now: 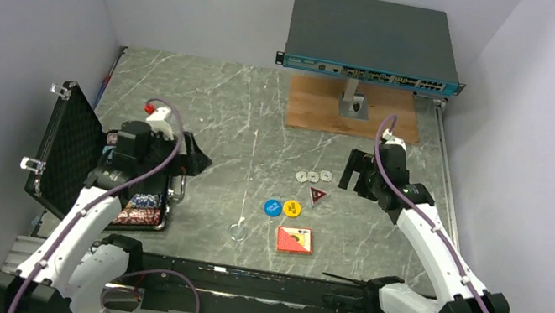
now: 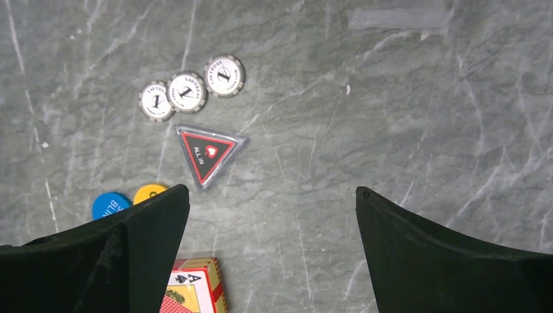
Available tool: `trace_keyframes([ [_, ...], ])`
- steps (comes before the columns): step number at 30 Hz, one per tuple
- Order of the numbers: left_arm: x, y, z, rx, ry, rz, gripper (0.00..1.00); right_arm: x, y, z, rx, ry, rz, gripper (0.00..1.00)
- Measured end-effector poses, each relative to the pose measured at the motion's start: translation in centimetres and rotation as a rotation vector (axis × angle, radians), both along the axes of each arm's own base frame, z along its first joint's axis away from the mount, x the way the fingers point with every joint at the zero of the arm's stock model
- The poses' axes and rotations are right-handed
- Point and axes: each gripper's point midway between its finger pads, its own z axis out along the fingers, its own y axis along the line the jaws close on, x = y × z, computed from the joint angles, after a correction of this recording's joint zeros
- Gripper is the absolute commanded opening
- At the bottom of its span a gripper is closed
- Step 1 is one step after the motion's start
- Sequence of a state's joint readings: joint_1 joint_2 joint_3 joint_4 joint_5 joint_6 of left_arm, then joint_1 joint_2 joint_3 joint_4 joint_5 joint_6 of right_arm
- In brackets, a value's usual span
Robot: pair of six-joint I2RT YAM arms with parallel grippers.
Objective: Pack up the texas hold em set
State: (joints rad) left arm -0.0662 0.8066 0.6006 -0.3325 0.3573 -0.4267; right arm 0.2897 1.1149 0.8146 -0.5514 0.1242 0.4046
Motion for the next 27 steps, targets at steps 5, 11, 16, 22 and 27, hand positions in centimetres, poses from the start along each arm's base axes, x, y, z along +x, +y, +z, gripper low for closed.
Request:
trace_keyframes([
  [5, -1.6, -6.7, -0.5, -0.013, -0.027, -0.236, 0.99, -0.1, -0.4, 1.0, 0.001, -0.032, -0.021, 1.0],
  [11, -5.7, -15.4, -3.8, 0.08, -0.019, -0.544, 0.99, -0.6, -0.8, 3.0, 0.008, -0.101, -0.033, 1.0],
  [16, -9.1, -22.6, -6.8, 0.3, -0.046, -0.838, 0.99, -1.6, -2.0, 8.2, 0.04, -0.299, -0.071, 1.0],
  [22, -8.5, -28.7, -8.7, 0.462, -0.124, -0.999, 0.99, -3.8, -3.4, 12.4, 0.092, -0.477, -0.127, 1.0],
  [27, -8.1, -31.1, -10.9, 0.576, -0.125, -1.106, 0.99, -5.2, -3.8, 14.0, 0.127, -0.547, -0.135, 1.0],
])
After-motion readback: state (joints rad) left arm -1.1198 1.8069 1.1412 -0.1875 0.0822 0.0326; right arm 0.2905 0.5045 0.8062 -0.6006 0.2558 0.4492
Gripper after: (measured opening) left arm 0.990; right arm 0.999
